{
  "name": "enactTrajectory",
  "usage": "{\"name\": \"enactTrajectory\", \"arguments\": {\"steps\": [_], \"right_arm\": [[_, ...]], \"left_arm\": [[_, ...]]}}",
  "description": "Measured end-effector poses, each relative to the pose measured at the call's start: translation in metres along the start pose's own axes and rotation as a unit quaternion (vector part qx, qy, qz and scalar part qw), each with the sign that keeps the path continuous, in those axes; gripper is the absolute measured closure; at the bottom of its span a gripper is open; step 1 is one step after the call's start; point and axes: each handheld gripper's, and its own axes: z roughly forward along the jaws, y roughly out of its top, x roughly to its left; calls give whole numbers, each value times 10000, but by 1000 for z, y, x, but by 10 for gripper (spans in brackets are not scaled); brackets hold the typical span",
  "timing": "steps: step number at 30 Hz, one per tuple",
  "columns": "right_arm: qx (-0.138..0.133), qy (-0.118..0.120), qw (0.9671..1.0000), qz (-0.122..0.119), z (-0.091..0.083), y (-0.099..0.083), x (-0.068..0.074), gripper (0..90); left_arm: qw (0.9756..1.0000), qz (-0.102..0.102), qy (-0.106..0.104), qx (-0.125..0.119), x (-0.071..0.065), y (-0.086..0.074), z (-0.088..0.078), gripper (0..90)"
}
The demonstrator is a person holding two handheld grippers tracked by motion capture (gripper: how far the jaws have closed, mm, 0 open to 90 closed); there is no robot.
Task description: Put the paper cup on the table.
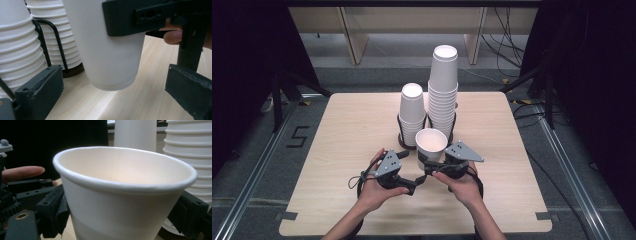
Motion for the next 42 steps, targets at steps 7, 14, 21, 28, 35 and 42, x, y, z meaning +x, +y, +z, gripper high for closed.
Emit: {"name": "enactTrajectory", "arguments": {"steps": [7, 14, 21, 28, 35, 42], "right_arm": [[-37, 62, 10000, -31, 3, 3, 0, 152], [0, 69, 10000, 55, 3, 4, 1, 152], [-58, 41, 10000, 70, 1, 6, -1, 152], [-8, 15, 10000, 74, -1, 5, 0, 152], [-42, 38, 10000, 20, -1, 4, 0, 152], [-28, 18, 10000, 4, -1, 5, 1, 152]], "left_arm": [[10000, -7, 8, -11, -2, 3, 7, 7], [10000, -78, -14, -35, -2, 5, 13, 7], [9999, -58, -64, -60, -3, 8, 17, 9], [9998, -107, -107, -101, -2, 9, 22, 17], [9998, -122, -78, -126, -1, 9, 26, 44], [9996, -182, -50, -193, 0, 9, 28, 77]]}}
